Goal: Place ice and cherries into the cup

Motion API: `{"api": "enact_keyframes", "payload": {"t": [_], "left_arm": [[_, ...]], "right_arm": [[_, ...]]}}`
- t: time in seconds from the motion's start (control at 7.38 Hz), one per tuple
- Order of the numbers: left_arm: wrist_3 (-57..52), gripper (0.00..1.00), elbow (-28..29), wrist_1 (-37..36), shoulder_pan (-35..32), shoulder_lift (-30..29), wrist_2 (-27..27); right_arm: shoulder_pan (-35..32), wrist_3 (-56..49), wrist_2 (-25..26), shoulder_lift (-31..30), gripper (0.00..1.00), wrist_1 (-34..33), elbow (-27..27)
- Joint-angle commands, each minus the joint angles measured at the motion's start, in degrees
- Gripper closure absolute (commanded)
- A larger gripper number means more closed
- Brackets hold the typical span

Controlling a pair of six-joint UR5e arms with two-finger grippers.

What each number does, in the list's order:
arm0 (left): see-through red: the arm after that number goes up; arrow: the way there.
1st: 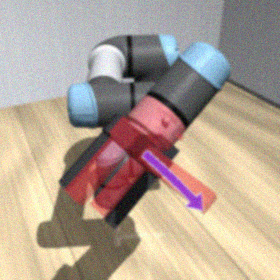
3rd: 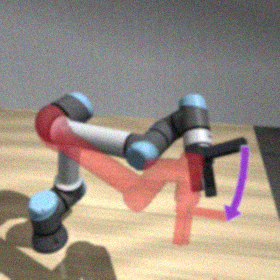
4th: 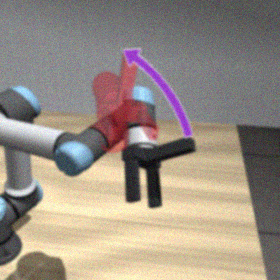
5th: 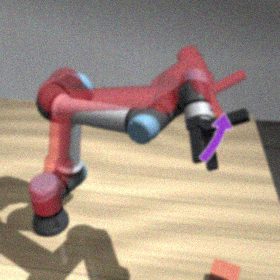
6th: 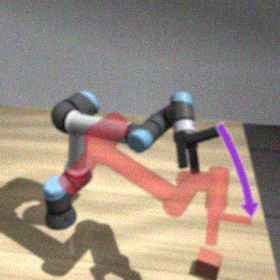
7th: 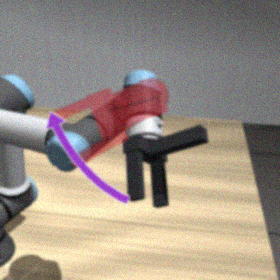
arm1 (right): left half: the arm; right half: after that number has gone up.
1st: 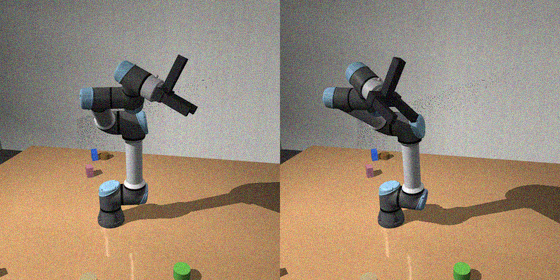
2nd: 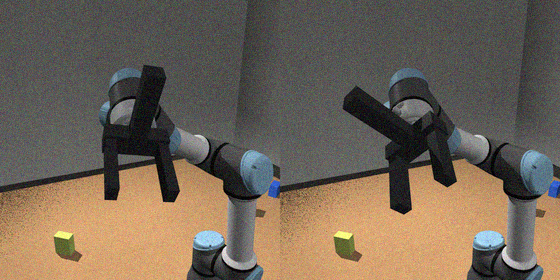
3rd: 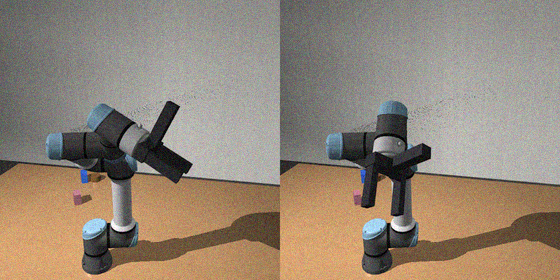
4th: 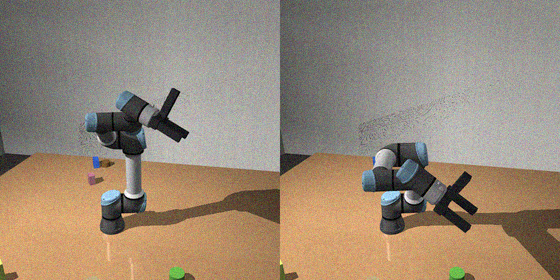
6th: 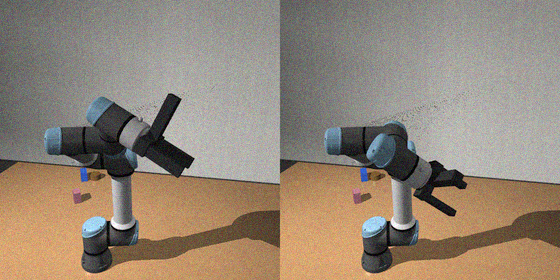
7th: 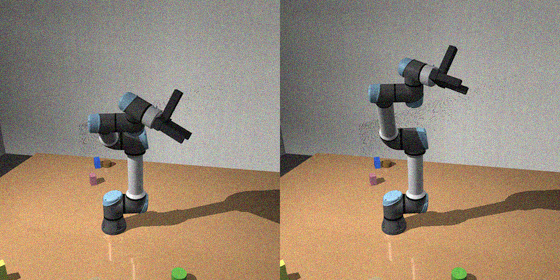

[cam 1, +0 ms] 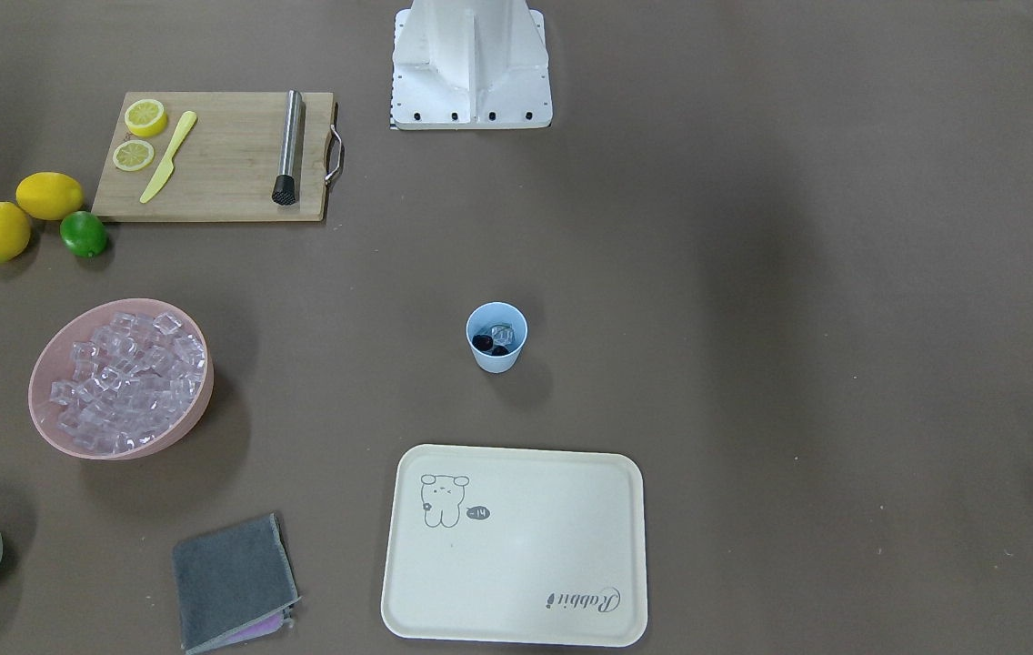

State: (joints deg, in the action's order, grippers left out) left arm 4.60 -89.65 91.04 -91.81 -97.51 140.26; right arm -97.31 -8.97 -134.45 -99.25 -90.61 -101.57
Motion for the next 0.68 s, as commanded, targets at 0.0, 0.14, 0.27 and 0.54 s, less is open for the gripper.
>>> {"api": "enact_keyframes", "payload": {"t": [0.0, 0.14, 0.27, 0.54], "left_arm": [[-3.5, 0.02, -1.2, -3.1, -1.4, 1.4, -0.1], [-3.2, 0.02, -3.9, -3.2, -1.7, 3.3, -0.2], [-3.2, 0.02, -5.1, -3.2, -1.7, 3.9, -0.2], [-3.3, 0.02, -4.8, -3.3, -1.8, 4.1, -0.2]], "right_arm": [[0.0, 0.1, 0.1, -0.1, 0.0, -0.1, 0.0], [0.0, 0.1, 0.0, -0.1, 0.0, -0.1, 0.1], [0.0, 0.2, -0.2, -0.1, 0.0, -0.1, 0.3], [0.0, 0.2, -0.3, 0.0, 0.0, -0.2, 0.3]]}}
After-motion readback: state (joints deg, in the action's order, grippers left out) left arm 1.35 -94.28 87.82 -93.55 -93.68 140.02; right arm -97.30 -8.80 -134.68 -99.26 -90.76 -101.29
